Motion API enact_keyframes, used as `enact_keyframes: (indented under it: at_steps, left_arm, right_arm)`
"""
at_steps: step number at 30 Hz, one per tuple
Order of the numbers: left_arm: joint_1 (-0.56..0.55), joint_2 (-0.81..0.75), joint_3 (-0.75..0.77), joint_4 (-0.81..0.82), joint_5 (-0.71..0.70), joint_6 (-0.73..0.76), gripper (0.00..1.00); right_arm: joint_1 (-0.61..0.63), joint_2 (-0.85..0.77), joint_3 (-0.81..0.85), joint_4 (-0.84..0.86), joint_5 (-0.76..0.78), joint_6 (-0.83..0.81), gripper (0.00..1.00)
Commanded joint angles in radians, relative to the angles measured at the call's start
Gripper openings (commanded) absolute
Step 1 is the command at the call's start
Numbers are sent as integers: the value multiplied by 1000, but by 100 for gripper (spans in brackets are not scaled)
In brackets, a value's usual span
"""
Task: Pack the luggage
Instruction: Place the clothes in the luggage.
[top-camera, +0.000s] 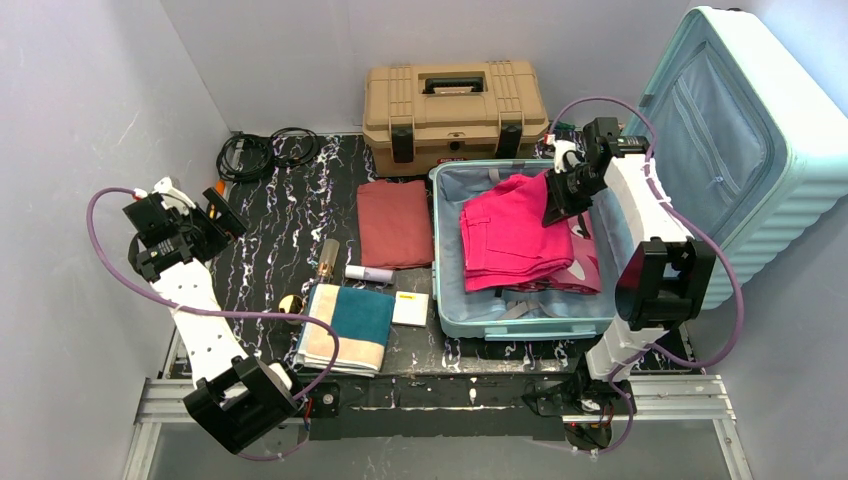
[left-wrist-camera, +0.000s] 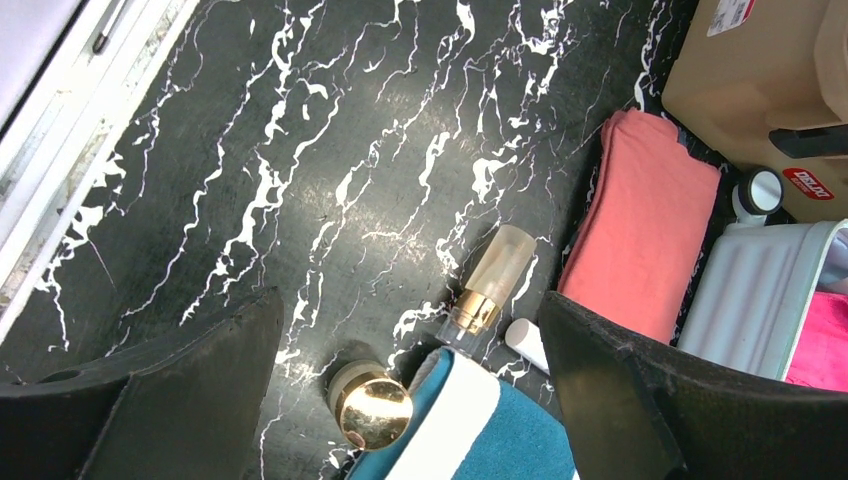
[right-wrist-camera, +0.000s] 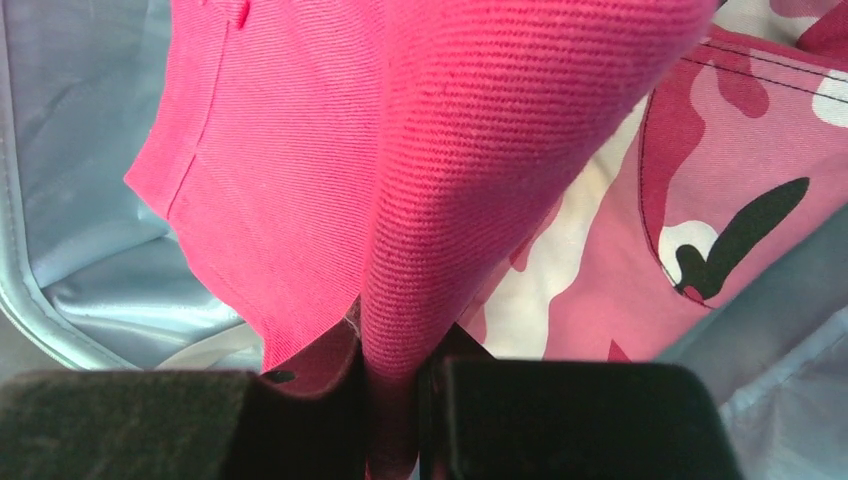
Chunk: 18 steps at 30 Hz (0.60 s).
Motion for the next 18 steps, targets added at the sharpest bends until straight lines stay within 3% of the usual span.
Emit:
enact_keyframes:
  at_steps: [1, 8, 18]
  left_arm:
    - [11, -7, -23, 4, 31, -11, 98]
    - [12, -6, -22, 6, 37, -16, 98]
    - [15, -11, -28, 10, 35, -15, 98]
  right_arm:
    - [-15, -59, 74, -49, -61, -68, 1]
    - [22, 31, 253, -93, -224, -45, 1]
    - [125, 23, 371, -27, -243, 107, 1]
